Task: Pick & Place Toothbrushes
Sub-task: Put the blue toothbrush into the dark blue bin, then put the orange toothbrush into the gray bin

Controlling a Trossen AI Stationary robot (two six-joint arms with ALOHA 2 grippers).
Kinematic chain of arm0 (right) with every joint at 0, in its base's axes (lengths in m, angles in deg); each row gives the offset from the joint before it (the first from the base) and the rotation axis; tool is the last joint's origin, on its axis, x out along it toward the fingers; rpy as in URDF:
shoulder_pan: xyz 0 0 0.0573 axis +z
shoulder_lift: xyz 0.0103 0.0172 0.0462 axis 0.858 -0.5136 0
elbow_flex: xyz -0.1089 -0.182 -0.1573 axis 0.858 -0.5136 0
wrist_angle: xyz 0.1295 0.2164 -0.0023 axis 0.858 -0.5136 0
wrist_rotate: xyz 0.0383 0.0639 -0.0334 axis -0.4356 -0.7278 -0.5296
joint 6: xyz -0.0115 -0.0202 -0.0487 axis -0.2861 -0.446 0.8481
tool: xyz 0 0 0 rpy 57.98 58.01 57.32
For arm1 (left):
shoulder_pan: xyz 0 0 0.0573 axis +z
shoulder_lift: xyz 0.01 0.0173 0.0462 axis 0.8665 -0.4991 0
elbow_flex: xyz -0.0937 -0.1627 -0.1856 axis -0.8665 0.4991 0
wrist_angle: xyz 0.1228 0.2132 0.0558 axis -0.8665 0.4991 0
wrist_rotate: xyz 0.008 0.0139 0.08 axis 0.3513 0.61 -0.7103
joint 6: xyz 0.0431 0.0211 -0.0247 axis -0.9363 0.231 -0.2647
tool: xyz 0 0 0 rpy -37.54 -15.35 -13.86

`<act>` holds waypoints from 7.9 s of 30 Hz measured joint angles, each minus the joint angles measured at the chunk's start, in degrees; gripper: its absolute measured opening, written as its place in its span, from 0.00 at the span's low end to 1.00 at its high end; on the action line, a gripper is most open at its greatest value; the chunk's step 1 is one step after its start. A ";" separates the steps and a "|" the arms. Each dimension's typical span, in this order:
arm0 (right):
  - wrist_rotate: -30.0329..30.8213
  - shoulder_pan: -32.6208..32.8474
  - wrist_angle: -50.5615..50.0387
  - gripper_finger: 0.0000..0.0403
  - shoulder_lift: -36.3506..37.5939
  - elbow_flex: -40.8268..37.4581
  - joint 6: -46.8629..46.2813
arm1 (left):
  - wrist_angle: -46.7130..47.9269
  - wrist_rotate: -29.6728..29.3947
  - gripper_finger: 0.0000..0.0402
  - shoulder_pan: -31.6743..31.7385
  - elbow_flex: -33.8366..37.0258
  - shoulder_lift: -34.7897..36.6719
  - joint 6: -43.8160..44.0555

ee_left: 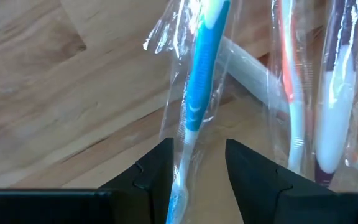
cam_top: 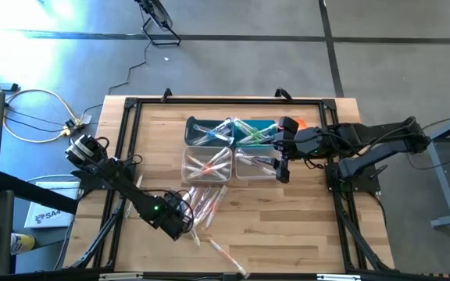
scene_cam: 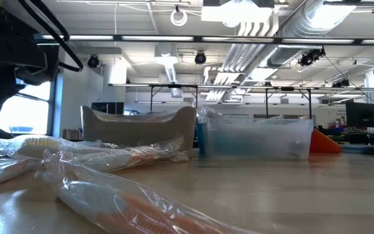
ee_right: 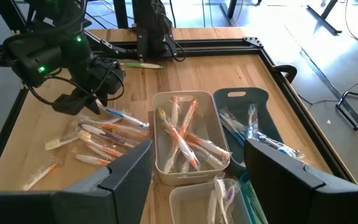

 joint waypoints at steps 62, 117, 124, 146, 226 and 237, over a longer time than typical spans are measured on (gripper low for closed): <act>0.22 -0.02 -0.15 0.60 0.00 0.00 0.00 | 25.63 -0.43 0.00 -0.04 -21.53 0.28 -4.83; 0.04 -2.28 -0.21 0.60 0.00 0.00 4.48 | 34.24 -10.14 0.00 8.62 -29.95 0.31 -17.62; 0.02 -3.19 -3.15 0.60 0.00 0.02 4.50 | 34.23 -10.12 0.00 14.82 -29.95 0.31 -27.71; 1.58 -8.00 -9.73 0.13 7.55 0.02 7.01 | 33.99 -10.73 0.00 36.13 -29.95 0.31 -60.92; 6.71 -11.78 -14.69 0.01 14.69 0.02 1.01 | -10.86 4.79 0.31 62.23 -8.49 0.28 -93.12; 6.71 -11.78 -14.69 0.01 14.69 0.02 0.98 | -11.93 4.84 0.32 62.20 -8.49 0.28 -93.02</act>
